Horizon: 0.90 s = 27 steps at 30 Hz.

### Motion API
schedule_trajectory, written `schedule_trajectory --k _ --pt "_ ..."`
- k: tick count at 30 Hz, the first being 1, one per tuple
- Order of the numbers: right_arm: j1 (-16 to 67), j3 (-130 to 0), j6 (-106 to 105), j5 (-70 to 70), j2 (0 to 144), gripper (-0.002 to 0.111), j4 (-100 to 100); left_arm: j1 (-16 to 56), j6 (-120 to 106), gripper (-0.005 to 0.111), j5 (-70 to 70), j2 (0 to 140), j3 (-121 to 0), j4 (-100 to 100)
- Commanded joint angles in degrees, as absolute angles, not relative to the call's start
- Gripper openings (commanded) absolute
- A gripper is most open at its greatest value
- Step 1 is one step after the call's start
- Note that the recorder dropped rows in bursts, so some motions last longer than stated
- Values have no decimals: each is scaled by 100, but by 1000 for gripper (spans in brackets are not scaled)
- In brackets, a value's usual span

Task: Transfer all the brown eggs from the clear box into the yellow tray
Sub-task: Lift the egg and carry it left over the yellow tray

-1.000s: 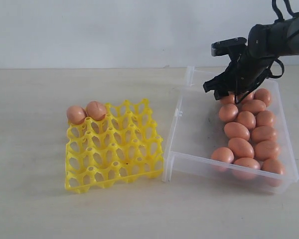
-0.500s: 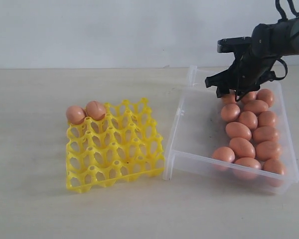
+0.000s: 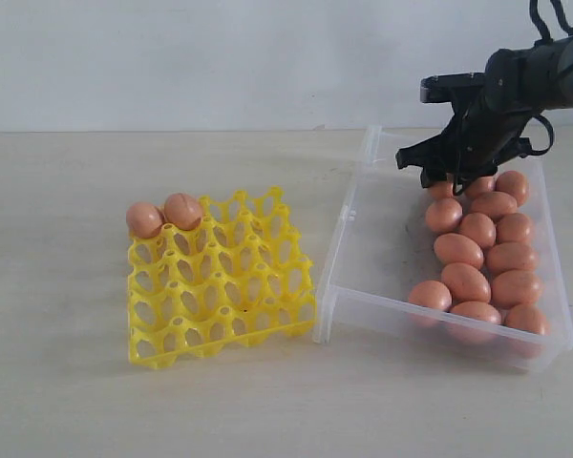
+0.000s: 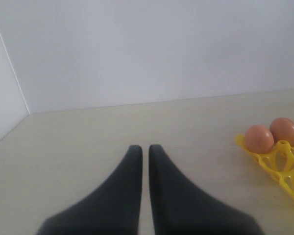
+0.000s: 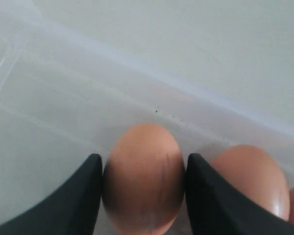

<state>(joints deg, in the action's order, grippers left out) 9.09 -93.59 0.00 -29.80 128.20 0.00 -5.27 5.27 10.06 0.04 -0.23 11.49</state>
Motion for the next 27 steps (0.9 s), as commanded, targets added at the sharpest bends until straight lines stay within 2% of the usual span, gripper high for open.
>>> schedule_trajectory --k 1,6,11,18,24,27 --pt "854 -9306 -40 -2318 12865 0 175 -482 556 4 988 0 0 1146" --pt "854 -8693 -252 -831 12853 0 464 -482 556 4 988 0 0 1146" --pt "867 -7560 -229 1707 12853 0 422 -482 556 4 988 0 0 1146" --pt "855 -6378 381 5307 12853 0 -879 -482 556 4 988 0 0 1146" --pt "855 -6266 1782 6996 12853 0 -1792 -482 556 4 988 0 0 1146" --pt "855 -6277 2227 6996 12853 0 -2391 -482 556 4 988 0 0 1146"
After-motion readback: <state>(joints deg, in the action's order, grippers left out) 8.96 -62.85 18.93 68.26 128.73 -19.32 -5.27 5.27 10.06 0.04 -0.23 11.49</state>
